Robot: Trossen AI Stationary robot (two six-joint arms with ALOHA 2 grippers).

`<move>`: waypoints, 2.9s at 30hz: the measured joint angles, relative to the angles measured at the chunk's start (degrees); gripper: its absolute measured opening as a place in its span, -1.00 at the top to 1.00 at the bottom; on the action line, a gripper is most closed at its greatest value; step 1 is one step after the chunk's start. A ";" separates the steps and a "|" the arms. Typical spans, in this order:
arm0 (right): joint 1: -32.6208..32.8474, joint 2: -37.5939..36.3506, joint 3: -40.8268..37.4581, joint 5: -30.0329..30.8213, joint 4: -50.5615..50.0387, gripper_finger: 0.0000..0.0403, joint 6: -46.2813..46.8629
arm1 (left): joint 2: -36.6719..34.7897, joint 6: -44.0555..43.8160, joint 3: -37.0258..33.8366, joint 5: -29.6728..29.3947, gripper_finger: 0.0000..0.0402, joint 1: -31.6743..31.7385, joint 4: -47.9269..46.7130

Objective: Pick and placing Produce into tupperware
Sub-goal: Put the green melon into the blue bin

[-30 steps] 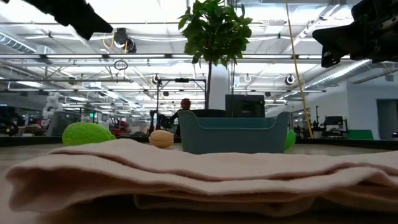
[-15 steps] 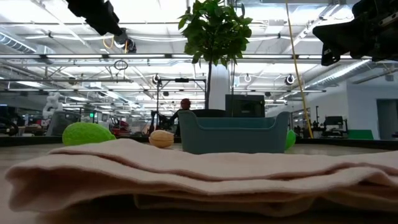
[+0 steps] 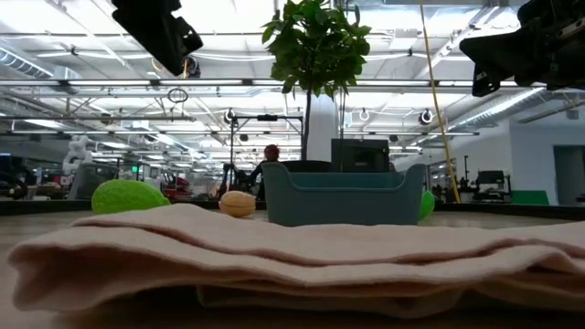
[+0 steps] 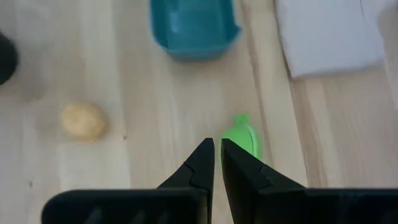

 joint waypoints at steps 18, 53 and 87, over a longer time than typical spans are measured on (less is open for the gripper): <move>-0.01 0.01 -0.01 0.01 0.00 1.00 0.02 | 1.13 -6.69 0.00 -0.48 0.85 -4.60 -2.40; -0.01 0.02 0.01 0.01 0.02 1.00 0.02 | 4.82 -9.17 0.00 -0.79 -0.78 -5.49 -1.79; 0.00 0.02 0.01 0.01 0.02 1.00 0.44 | 20.32 -5.99 -0.34 0.83 -0.80 -6.63 3.75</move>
